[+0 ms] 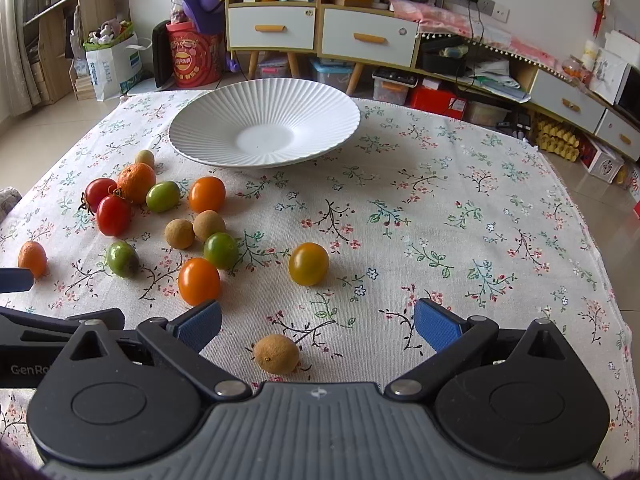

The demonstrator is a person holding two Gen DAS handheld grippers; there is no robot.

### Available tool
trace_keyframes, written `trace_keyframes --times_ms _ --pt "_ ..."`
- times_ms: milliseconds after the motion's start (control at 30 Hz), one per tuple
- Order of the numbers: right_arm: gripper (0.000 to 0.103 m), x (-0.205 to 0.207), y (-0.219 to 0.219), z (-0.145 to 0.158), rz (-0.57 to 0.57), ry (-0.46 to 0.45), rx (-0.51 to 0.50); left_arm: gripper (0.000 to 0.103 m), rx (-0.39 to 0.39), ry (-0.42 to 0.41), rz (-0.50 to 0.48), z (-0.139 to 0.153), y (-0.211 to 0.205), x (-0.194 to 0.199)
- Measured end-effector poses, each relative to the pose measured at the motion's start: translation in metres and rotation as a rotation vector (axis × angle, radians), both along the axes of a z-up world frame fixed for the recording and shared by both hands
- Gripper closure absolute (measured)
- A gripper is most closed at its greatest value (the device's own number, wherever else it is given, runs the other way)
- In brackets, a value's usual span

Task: Organize fruits
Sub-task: 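Move the left tool to the mandarin while the right tool moves to the brown kiwi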

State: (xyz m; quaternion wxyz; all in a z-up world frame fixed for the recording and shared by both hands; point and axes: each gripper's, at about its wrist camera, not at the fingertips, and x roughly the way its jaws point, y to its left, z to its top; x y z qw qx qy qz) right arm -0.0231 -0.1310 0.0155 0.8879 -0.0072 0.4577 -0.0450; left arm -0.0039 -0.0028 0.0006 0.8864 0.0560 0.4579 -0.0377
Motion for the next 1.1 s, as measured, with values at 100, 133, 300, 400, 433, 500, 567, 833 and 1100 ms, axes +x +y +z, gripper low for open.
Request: trace_keyframes --times_ms 100,133,300,400,433,500,567,833,1100 --pt "0.001 0.0 0.0 0.0 -0.001 0.0 0.001 0.004 0.0 0.0 0.0 0.0 0.0 0.0" --pt "0.001 0.0 0.0 0.0 -0.001 0.0 0.001 0.004 -0.001 -0.001 0.0 0.0 0.0 0.0" --pt "0.001 0.0 0.0 0.0 -0.001 0.0 0.0 0.004 -0.002 -0.003 0.001 0.001 0.0 0.0" --pt "0.001 0.0 0.0 0.0 -0.001 0.0 0.001 0.004 -0.003 -0.004 0.001 0.002 0.0 0.0" --pt "0.001 0.0 0.0 0.001 -0.001 0.001 0.001 0.004 -0.003 -0.003 0.001 0.002 0.0 0.0" --pt "0.001 0.0 0.0 0.001 -0.002 0.001 0.0 0.004 -0.004 -0.003 0.001 0.002 0.0 0.0" --pt "0.001 -0.001 -0.001 -0.001 -0.004 0.001 -0.002 0.004 -0.004 -0.006 0.002 0.002 0.001 0.0" --pt "0.001 -0.002 -0.007 -0.007 0.01 0.005 0.01 0.004 0.012 -0.087 0.011 0.003 0.015 -0.002" --pt "0.001 -0.009 -0.007 -0.009 0.096 -0.01 0.027 0.004 -0.04 -0.098 -0.027 0.001 0.042 0.001"
